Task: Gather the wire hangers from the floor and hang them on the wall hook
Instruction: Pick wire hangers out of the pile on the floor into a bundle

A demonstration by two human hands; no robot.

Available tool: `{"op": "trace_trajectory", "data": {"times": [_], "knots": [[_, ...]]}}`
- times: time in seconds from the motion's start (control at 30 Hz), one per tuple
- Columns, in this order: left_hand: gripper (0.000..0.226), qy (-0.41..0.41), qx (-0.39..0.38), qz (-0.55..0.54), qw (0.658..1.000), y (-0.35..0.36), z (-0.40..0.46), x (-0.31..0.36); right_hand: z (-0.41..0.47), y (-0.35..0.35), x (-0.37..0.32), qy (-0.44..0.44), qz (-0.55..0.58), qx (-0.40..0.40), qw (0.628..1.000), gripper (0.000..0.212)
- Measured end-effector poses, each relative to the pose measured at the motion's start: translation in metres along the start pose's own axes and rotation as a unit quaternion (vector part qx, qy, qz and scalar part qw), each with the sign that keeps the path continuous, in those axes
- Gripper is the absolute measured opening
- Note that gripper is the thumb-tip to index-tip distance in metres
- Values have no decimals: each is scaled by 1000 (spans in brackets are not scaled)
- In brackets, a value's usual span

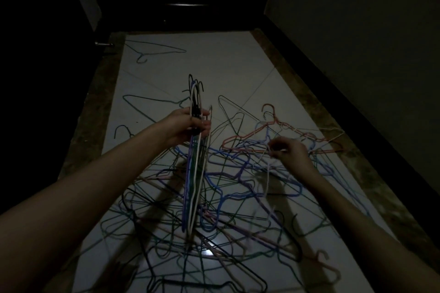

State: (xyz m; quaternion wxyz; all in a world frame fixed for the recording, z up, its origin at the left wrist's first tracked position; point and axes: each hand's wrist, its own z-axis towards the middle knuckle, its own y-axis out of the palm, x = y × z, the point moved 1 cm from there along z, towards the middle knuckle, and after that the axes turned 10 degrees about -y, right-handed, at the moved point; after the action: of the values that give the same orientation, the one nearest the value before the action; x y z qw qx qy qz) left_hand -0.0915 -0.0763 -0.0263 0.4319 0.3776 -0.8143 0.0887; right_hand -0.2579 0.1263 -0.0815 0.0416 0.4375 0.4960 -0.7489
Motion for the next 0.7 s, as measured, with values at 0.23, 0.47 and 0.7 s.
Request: {"op": "trace_trajectory", "data": {"times": [0.23, 0.47, 0.7], "knots": [[32, 26, 3, 7, 1000, -5, -1, 10, 30, -36, -34, -89, -141, 110, 980, 20], [31, 55, 21, -5, 998, -13, -4, 16, 39, -35, -54, -90, -72, 126, 985, 13], [32, 56, 19, -12, 998, 3, -11, 16, 38, -11, -78, -29, 190, 124, 974, 7]]}}
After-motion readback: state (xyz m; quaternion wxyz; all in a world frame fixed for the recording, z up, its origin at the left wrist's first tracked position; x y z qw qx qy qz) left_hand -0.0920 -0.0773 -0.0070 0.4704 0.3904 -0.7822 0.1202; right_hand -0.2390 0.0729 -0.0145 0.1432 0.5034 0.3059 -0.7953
